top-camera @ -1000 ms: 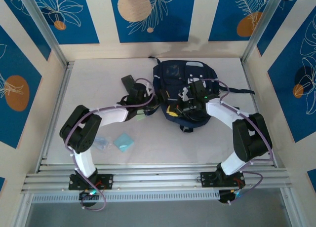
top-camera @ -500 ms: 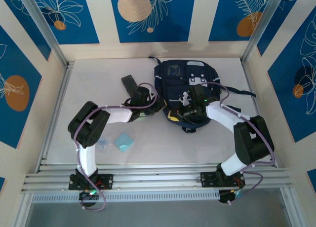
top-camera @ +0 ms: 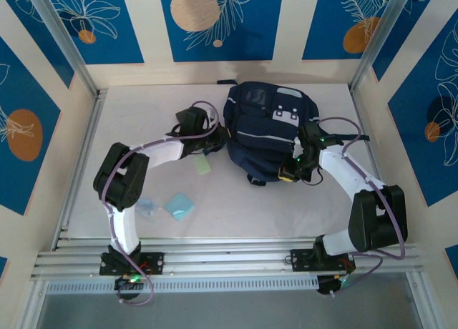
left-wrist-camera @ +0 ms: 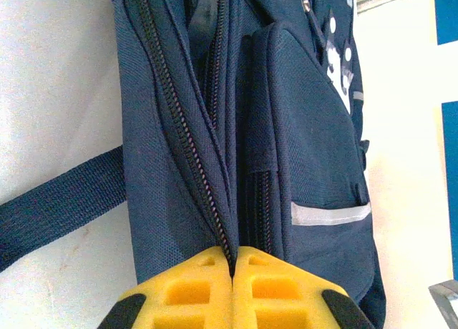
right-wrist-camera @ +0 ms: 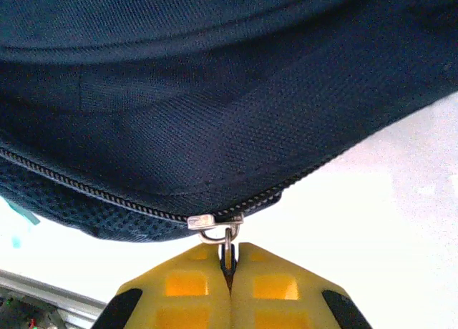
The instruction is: Pack the student bag
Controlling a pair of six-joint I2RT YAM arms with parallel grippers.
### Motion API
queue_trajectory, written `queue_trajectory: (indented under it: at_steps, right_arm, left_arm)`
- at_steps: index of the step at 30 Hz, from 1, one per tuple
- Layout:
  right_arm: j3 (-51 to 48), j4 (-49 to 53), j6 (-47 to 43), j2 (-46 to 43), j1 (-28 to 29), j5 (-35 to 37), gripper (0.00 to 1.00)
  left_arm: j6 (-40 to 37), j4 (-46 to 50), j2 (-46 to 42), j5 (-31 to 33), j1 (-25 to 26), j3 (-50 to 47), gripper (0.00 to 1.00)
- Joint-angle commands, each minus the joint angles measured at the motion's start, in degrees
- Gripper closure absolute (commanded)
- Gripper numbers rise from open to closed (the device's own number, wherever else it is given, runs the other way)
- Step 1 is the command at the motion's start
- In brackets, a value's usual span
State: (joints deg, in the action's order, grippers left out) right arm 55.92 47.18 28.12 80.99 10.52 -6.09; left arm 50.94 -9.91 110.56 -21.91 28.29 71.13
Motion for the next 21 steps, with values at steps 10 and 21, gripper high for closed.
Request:
queue_trajectory:
  at_steps: [10,21]
  right_arm:
    - [4.21,-27.03,13.86,4.76,5.37,-12.33,1.0]
    - [8.67,-32.88,18.58,10.28,13.29,-18.6,1.0]
  left_arm:
    - [4.59,-2.21,-12.96,0.64,0.36,-12.76,0.23]
    - [18.49,-17.56,-12.1,5.51,5.68,-21.59,0.14]
